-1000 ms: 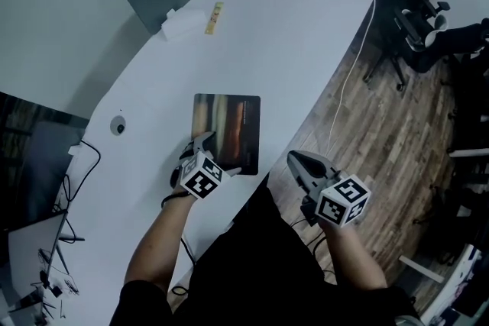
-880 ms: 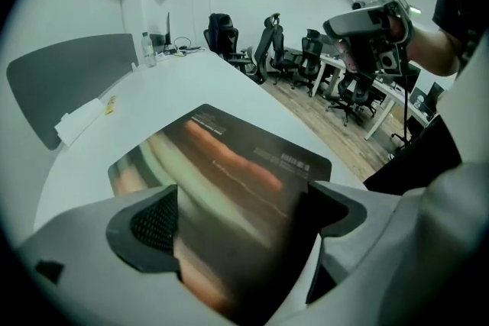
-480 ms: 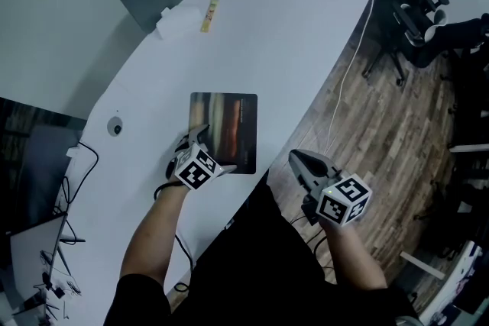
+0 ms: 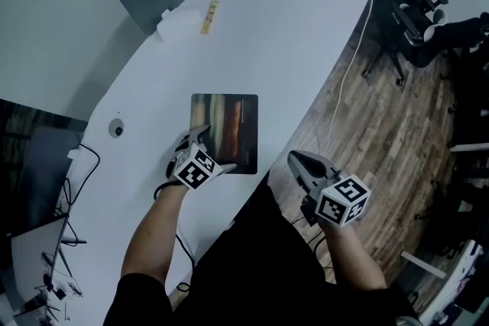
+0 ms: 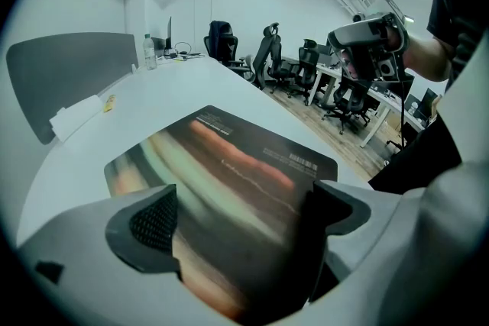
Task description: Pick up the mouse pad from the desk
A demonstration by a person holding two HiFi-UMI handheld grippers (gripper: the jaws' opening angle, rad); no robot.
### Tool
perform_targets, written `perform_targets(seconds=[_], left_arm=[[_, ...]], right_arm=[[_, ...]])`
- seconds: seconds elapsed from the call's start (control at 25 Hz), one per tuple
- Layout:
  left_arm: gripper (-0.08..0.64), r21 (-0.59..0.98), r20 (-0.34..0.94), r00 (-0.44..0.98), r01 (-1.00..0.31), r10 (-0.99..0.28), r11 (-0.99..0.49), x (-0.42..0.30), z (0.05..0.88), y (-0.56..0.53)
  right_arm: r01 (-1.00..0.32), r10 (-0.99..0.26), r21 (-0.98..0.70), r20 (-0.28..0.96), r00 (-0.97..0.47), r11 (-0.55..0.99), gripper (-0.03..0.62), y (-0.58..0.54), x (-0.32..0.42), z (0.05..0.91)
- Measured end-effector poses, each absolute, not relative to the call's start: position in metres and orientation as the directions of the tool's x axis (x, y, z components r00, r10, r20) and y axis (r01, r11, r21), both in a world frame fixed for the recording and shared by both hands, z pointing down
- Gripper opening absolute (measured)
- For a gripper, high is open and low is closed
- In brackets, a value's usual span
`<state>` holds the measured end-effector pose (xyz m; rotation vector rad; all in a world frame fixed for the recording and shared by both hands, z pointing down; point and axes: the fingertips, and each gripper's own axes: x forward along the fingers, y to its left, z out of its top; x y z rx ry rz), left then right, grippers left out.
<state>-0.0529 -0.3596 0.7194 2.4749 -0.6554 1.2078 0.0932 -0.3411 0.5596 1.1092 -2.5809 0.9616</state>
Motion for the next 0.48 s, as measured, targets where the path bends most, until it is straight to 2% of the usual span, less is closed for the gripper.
perform_targets(seconds=[0.2, 0.4, 0.48], left_arm=[[0.529, 0.074, 0.798, 0.536, -0.541, -0.276, -0.838, -0.057, 0.715, -0.362], [0.381, 0.080, 0.811, 0.515, -0.568, -0.278, -0.819, -0.068, 0.705, -0.375], [0.360, 0.082, 0.799, 0.529, -0.565, -0.285, -0.821, -0.068, 0.707, -0.378]], right_arm=[[-0.692, -0.576, -0.504, 0.393, -0.716, 0.517, 0.003, -0.339, 0.088, 0.562], [-0.681, -0.565, -0.507, 0.388, -0.728, 0.528, 0.003, -0.341, 0.079, 0.561], [-0.673, -0.557, -0.510, 0.385, -0.736, 0.535, 0.003, -0.340, 0.073, 0.561]])
